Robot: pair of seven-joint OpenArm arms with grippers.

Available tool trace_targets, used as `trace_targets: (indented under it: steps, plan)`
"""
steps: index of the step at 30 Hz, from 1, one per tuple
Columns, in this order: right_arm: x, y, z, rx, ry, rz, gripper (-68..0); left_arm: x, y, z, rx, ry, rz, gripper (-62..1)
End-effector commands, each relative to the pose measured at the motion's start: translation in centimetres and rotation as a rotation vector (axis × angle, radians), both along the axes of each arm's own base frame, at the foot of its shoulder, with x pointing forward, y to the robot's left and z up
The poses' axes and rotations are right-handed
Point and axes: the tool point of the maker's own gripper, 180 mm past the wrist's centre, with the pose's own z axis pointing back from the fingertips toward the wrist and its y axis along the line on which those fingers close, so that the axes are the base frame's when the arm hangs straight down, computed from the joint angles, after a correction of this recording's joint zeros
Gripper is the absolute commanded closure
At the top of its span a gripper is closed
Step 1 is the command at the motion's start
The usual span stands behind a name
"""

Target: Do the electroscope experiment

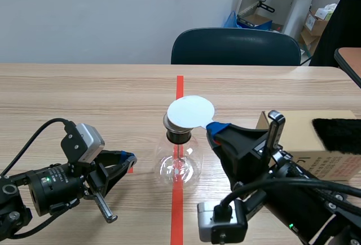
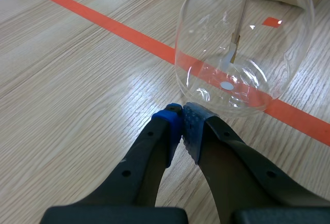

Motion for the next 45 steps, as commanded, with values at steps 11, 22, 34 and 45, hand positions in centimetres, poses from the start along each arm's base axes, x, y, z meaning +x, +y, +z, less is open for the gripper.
trace_targets:
  steps: [11,22,34,45]
  plan:
    - [-0.1,0.5,0.7,0.003,-0.027,0.044,-1.0,0.4,-0.5,0.9,-0.032,-0.023,0.005,-2.7]
    - [-0.1,0.5,0.7,0.003,-0.027,0.044,-1.1,0.4,-0.5,0.9,-0.031,-0.023,0.005,-2.7]
    - [0.1,0.2,0.7,0.004,-0.029,0.023,-1.0,0.4,-0.2,0.7,-0.020,-0.017,0.007,-2.7]
    - [3.3,-4.0,1.2,0.014,-0.054,-0.273,-1.0,0.4,0.3,0.8,-0.015,-0.026,0.007,-2.7]
